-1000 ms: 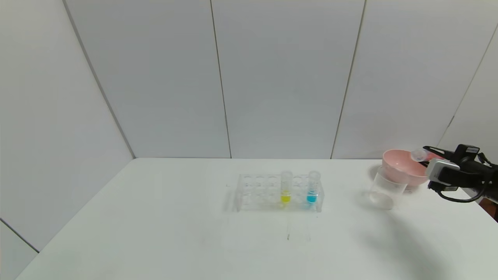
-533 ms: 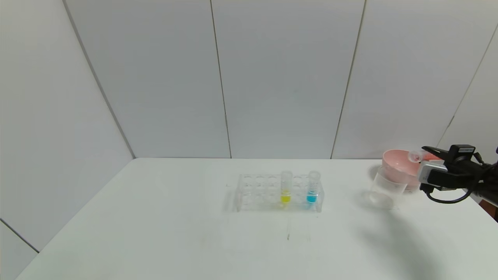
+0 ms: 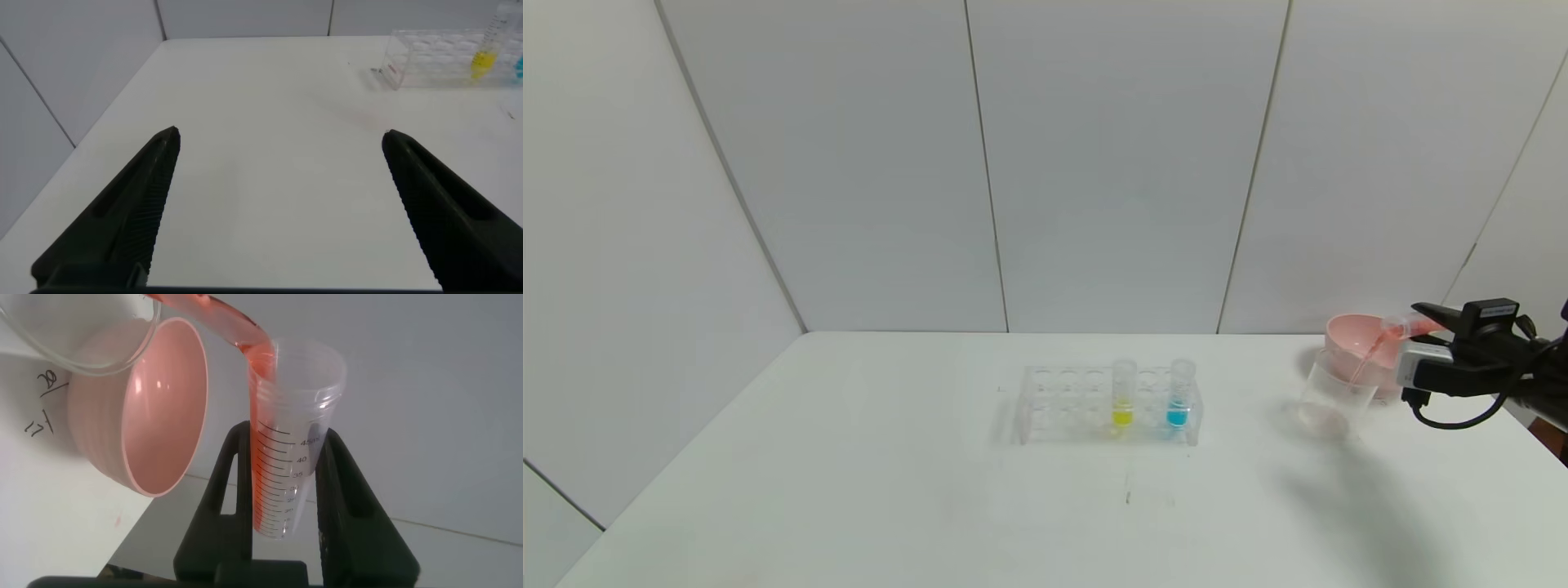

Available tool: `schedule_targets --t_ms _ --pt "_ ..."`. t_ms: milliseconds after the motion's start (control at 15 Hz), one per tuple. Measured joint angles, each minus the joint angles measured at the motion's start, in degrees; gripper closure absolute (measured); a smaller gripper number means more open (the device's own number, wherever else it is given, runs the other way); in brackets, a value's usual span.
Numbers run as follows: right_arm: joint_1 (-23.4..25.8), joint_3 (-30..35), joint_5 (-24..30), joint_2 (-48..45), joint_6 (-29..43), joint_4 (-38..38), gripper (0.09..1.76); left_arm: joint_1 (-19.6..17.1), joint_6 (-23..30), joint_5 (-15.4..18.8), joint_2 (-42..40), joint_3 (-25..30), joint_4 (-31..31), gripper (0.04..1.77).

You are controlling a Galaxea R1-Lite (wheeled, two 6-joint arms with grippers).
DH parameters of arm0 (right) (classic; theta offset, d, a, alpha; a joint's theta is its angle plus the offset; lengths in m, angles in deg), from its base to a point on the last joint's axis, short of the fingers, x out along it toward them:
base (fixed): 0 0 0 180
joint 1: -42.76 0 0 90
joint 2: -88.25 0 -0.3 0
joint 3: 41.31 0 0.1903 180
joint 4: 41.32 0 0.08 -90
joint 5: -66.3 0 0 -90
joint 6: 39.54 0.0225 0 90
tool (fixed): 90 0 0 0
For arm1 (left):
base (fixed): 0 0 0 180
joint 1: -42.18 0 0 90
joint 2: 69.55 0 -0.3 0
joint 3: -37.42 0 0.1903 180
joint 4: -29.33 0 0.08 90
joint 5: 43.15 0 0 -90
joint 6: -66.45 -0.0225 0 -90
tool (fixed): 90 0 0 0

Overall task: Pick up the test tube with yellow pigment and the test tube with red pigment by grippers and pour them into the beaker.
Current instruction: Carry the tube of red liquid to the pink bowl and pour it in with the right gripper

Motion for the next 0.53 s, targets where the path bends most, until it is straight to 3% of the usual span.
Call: schedule_targets --t_ms 533 --pt "-0.6 0.2 -1.4 0.1 -4.6 0.2 1.34 0.0 0.0 0.0 0.0 0.0 0.0 0.05"
